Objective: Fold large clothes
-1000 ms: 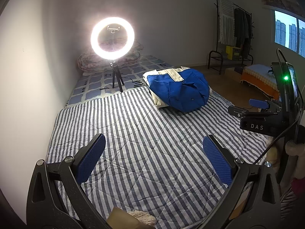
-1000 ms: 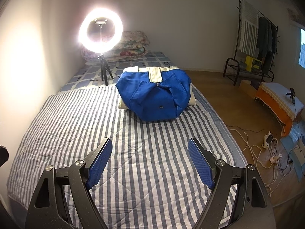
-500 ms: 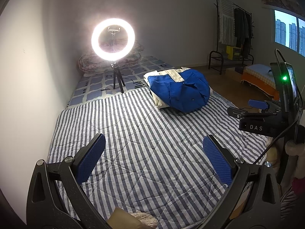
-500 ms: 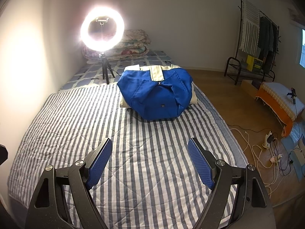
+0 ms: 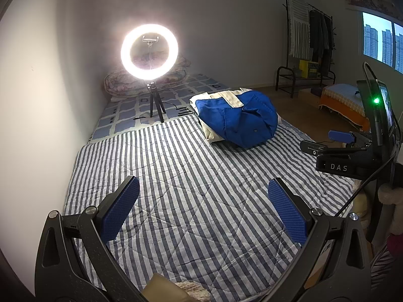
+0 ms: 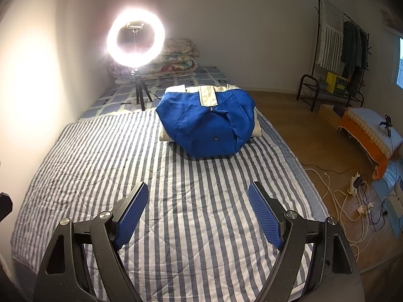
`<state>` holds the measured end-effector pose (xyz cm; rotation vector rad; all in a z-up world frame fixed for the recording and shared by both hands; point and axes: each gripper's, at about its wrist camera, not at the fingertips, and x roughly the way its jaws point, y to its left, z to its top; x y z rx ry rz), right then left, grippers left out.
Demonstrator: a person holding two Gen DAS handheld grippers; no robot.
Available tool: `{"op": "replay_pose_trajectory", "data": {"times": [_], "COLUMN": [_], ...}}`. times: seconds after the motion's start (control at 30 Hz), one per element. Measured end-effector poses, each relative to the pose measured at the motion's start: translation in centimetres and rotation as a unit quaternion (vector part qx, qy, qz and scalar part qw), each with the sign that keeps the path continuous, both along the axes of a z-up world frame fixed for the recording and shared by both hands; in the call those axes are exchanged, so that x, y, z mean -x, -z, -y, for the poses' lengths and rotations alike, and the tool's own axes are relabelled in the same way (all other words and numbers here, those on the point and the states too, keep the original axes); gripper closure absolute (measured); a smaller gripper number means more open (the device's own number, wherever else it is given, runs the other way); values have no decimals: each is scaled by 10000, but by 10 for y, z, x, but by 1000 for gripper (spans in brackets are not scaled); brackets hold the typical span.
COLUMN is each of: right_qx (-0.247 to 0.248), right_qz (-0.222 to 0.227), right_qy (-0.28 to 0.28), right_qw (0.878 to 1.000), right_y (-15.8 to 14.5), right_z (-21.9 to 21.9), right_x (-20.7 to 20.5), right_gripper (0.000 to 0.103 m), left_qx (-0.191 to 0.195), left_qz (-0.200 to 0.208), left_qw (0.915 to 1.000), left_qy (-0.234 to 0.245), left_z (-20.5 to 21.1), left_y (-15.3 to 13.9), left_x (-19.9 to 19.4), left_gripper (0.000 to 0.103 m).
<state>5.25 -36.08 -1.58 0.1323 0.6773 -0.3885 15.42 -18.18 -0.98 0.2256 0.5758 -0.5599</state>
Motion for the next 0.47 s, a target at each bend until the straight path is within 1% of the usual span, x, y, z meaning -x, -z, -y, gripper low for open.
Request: {"op": "replay_pose_trajectory", "data": {"times": [0.27, 0.47], "right_qx": [-16, -52], "right_qz": [-21, -25], "right_qy": [-13, 8], "right_qw": [10000, 10000], "right_y": [0, 0], "right_z": [-1, 0], "right_x": [0, 0], "right_gripper": [21, 21], "left_qx": [73, 61], "left_qz": [140, 97], "left_qw": [9998, 9999], "left_qy": [-116, -120], "left_z": [-5, -6], "left_y": [-2, -1], "left_x": [6, 7], "left_gripper": [0, 0]}}
